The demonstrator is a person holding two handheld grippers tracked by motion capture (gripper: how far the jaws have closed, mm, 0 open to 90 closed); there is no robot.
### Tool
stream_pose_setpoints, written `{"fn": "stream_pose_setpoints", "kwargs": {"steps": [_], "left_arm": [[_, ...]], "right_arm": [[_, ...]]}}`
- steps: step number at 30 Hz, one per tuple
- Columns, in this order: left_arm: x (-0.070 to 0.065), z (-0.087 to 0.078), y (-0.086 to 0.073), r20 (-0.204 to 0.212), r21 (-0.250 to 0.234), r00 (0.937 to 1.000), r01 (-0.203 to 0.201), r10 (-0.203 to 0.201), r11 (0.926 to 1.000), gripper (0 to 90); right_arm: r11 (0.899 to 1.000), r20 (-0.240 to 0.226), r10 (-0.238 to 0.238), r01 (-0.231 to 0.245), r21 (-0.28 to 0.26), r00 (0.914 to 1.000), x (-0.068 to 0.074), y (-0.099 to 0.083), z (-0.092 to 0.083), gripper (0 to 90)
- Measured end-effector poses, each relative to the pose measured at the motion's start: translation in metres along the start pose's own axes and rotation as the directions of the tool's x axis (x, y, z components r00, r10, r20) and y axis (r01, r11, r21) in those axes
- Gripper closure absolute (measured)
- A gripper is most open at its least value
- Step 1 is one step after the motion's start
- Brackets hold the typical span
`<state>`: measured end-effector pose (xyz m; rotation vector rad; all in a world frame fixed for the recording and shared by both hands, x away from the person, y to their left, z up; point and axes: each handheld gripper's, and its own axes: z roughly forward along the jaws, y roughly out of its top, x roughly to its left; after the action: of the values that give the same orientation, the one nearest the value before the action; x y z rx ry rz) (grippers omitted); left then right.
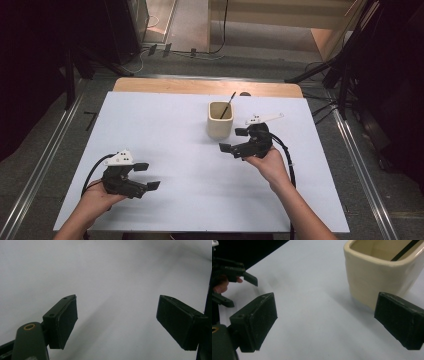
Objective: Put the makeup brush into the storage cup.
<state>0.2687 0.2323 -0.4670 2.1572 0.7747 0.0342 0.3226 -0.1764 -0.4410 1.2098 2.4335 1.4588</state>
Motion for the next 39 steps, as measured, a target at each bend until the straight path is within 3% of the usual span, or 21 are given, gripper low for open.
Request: {"fn": "stream_pose_setpoints", "kwargs": {"steps": [19,27,31,39], "left_arm": [[0.001,-0.001,0.0,-0.003,-0.002,1.0,0.0,0.0,1.0,17.5],[0.001,0.0,-0.001,0.0,-0.007,1.0,0.0,0.0,1.0,17.5],[0.001,-0.001,0.0,-0.004,-0.001,1.0,-0.001,0.001,1.0,17.5],[0.001,-0.001,0.0,-0.005,-0.011,1.0,-0.004,0.004,0.9999,17.5]], "right_arm": [[0.999,-0.043,0.005,-0.003,0.041,0.9991,0.01,-0.032,-0.007,5.9],[0.999,-0.047,-0.013,0.015,0.05,0.9988,0.014,-0.043,-0.013,5.9],[0.996,-0.05,-0.047,0.051,0.077,0.9976,0.016,-0.05,-0.017,5.9],[0.995,-0.038,-0.037,0.04,0.09,0.9986,0.011,-0.064,-0.028,5.9]]}}
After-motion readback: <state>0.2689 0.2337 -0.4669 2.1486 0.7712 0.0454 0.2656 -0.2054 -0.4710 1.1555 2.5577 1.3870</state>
